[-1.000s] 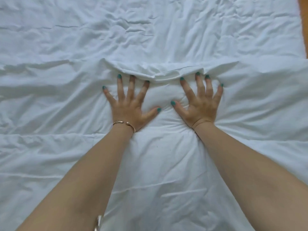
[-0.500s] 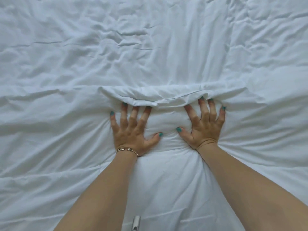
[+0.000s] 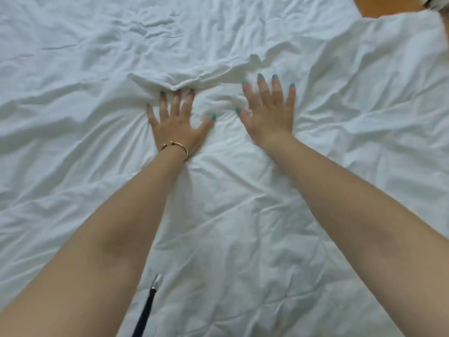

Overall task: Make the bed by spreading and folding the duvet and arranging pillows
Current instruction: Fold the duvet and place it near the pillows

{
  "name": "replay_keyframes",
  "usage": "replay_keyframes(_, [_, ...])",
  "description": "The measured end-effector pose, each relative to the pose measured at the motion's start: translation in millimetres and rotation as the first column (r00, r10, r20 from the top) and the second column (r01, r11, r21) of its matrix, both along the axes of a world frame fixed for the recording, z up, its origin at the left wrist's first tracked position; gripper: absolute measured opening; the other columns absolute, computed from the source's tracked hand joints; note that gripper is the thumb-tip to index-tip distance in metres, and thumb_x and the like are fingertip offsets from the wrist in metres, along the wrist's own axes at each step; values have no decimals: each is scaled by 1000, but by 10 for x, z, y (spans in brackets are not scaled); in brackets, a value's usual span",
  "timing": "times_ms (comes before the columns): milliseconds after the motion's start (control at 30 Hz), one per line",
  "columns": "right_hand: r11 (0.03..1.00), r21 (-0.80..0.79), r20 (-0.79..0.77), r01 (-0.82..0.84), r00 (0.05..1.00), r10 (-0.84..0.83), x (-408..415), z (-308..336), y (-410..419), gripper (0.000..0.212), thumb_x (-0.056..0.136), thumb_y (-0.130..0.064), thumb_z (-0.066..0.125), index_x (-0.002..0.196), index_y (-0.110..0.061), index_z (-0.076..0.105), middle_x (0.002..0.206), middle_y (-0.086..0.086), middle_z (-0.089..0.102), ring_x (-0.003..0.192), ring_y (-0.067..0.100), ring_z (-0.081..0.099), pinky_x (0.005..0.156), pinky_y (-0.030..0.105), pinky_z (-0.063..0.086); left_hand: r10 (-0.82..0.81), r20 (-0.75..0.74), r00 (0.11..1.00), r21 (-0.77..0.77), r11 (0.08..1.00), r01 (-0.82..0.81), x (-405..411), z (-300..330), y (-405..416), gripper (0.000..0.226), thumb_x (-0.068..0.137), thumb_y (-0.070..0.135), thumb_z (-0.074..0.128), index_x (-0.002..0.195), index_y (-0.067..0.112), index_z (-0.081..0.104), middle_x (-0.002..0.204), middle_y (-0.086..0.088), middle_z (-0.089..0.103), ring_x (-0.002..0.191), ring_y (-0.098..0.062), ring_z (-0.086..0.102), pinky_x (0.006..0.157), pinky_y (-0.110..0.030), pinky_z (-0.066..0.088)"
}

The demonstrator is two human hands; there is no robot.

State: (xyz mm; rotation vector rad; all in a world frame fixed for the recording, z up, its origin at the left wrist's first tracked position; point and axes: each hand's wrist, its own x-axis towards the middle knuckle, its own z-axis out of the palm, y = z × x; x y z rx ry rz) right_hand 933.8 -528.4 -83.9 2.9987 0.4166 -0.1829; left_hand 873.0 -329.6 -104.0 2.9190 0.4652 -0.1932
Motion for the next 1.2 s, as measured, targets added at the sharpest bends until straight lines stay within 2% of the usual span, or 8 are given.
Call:
replay_keyframes(200, [964,176,-212,199,964,-161,-2010,277,-643,56,95,-44,26,150,-34,28,159,-4,25,147,23,19,114,56,14,-110,148,983,-236,961,143,-1532,539,-737,61,86,53,31,137,25,49,150,-6,40,142,-28,27,111,-58,15])
replay_keyframes(300, [978,66,-321,200,932,-169,-2897,316,-1023,56,94,-46,29,150,-36,31,157,0,30,143,28,29,111,53,21,-404,-185,896,-219,906,363,-2562,409,-1217,69,84,70,28,147,43,23,161,-3,13,147,-32,6,105,-71,3])
replay_keyframes(367, [993,-27,-399,119,909,-120,-3016,368,-1237,58,94,-52,26,151,-41,22,159,-3,25,144,27,27,113,49,14,-360,-272,893,-213,927,308,-2764,367,-1320,68,85,74,26,147,51,11,162,0,-1,147,-33,-6,105,-73,1])
replay_keyframes(500, [995,-90,-425,48,901,-82,-2603,599,-1592,65,86,-66,15,149,-48,18,161,-7,17,149,27,13,113,52,0,-224,-373,900,-288,950,116,-2420,547,-1629,68,86,74,21,143,55,-11,154,4,-32,138,-32,-36,106,-69,-13])
replay_keyframes(833, [938,21,-433,347,849,-304,-781,528,-2871,62,91,-71,21,143,-59,-11,158,-18,-19,145,29,-21,110,67,-5,-65,-351,934,-302,952,-47,-940,614,-3026,67,88,72,21,141,56,-17,153,8,-33,137,-37,-36,103,-71,-12])
replay_keyframes(933, [976,26,-424,218,886,-187,-606,408,-3333,63,88,-76,15,139,-62,-19,156,-23,-22,145,26,-23,108,68,-8,-39,-317,948,-246,968,-42,-538,542,-3519,70,86,76,19,140,56,-20,154,4,-33,137,-38,-34,103,-74,-9])
replay_keyframes(1100, [980,-14,-376,196,908,-187,-391,163,-4270,59,90,-70,4,142,-56,-22,157,-20,-22,147,20,-18,111,68,0,-207,-231,951,-79,978,194,211,419,-4160,72,82,77,22,144,54,-10,158,7,-23,140,-36,-29,98,-76,-10])
replay_keyframes(1200, [947,-19,-385,319,872,-302,-164,110,-4415,59,91,-69,4,143,-55,-21,159,-15,-20,147,26,-15,110,68,0,-558,-145,817,106,813,573,544,417,-4116,69,83,74,19,148,49,15,161,5,7,148,-32,-2,100,-79,4])
